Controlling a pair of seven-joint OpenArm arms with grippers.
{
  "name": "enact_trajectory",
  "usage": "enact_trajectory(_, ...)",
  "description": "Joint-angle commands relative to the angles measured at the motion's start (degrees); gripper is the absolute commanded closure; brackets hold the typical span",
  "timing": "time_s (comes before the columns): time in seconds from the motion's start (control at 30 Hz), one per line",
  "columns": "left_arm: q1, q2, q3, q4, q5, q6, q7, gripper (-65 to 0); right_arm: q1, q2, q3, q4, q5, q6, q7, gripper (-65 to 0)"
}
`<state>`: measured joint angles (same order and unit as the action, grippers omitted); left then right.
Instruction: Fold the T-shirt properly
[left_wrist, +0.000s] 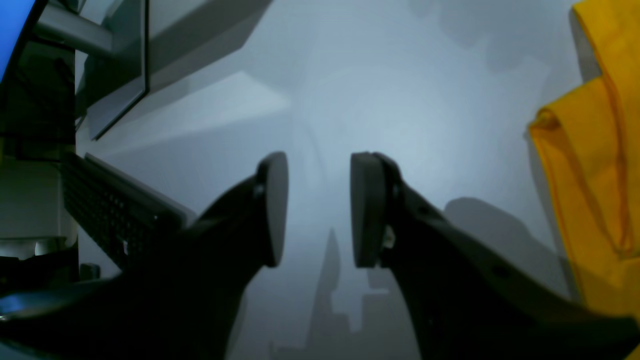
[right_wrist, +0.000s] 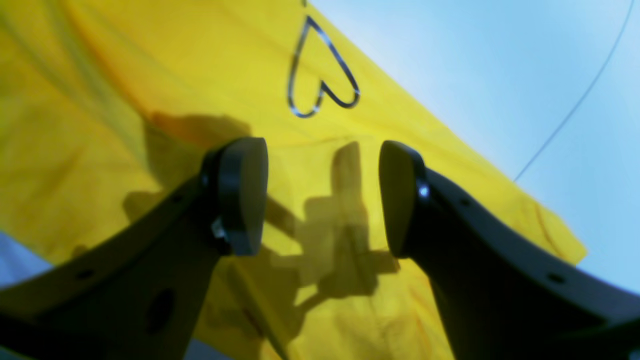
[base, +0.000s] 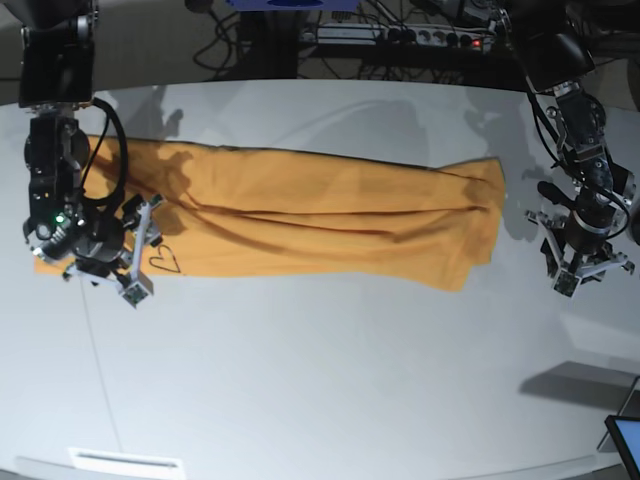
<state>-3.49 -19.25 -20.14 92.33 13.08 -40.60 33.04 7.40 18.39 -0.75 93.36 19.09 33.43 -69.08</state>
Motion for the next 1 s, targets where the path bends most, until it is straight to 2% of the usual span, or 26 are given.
enact_trajectory(0.0, -0.78, -1.11, -0.3, 0.81, -0.2, 0.6, -0.99, -21.7, 0.82, 0.64, 0.36, 0.22, 0.12, 0.11, 0.73, -34.2)
enact_trajectory(0.33, -0.78, -1.11, -0.3, 0.81, -0.2, 0.6, -0.99, -21.7, 3.46, 0.73, 0.18, -6.2, 0.2, 0.28, 3.54, -34.2)
enact_trajectory(0.53, -0.78, -1.11, -0.3, 0.81, -0.2, 0.6, -0.99, -21.7, 5.04, 0.99, 0.18, -6.37, 0.2, 0.28, 2.93, -34.2)
enact_trajectory(0.67, -0.78, -1.19, -0.3, 0.81, -0.2, 0.6, -0.99, -21.7, 6.18, 1.08, 0.18, -6.28, 0.12, 0.28, 0.64, -34.2)
enact_trajectory(0.97, -0.78, -1.19, -0.3, 0.81, -0.2, 0.6, -0.99, -21.7, 6.89, 1.08, 0.18, -9.36, 0.03, 0.28, 2.66, -34.2)
